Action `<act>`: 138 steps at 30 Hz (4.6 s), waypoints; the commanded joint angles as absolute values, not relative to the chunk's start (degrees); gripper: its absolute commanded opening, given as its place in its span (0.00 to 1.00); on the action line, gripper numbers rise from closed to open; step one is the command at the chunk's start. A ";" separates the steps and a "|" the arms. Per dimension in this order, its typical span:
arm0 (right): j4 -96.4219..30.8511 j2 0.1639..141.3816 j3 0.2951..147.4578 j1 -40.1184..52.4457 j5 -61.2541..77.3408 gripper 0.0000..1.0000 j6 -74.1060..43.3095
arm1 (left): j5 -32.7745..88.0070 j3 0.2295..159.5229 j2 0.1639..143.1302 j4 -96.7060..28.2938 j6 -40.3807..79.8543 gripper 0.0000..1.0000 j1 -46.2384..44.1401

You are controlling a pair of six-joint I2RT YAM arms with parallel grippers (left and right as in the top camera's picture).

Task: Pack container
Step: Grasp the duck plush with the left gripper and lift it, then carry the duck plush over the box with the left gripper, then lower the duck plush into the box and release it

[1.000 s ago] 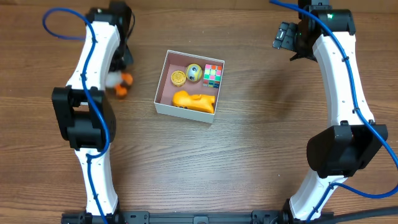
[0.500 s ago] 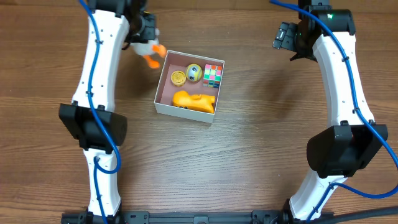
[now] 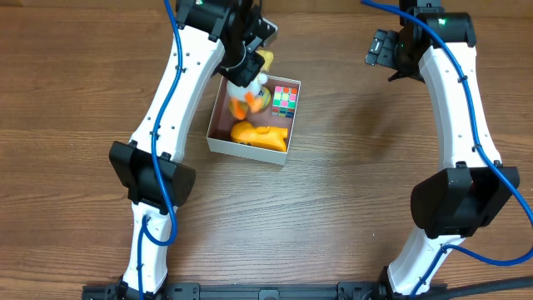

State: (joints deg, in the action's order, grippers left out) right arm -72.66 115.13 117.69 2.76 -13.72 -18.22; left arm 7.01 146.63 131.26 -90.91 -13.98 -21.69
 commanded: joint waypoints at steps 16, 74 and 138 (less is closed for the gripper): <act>-72.34 114.59 117.75 2.87 -13.89 1.00 -18.70 | 4.43 146.39 130.28 -92.97 28.23 0.09 -23.49; -72.34 114.59 117.75 2.87 -13.89 1.00 -18.72 | -15.11 139.04 143.39 -93.27 102.37 0.07 -35.00; -72.34 114.59 117.75 2.87 -13.89 1.00 -18.72 | -14.70 154.21 143.37 -91.64 84.20 1.00 -32.84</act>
State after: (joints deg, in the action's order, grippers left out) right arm -72.64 115.13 117.69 2.76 -13.69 -18.22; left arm -14.96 156.46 143.28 -91.46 85.27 -32.38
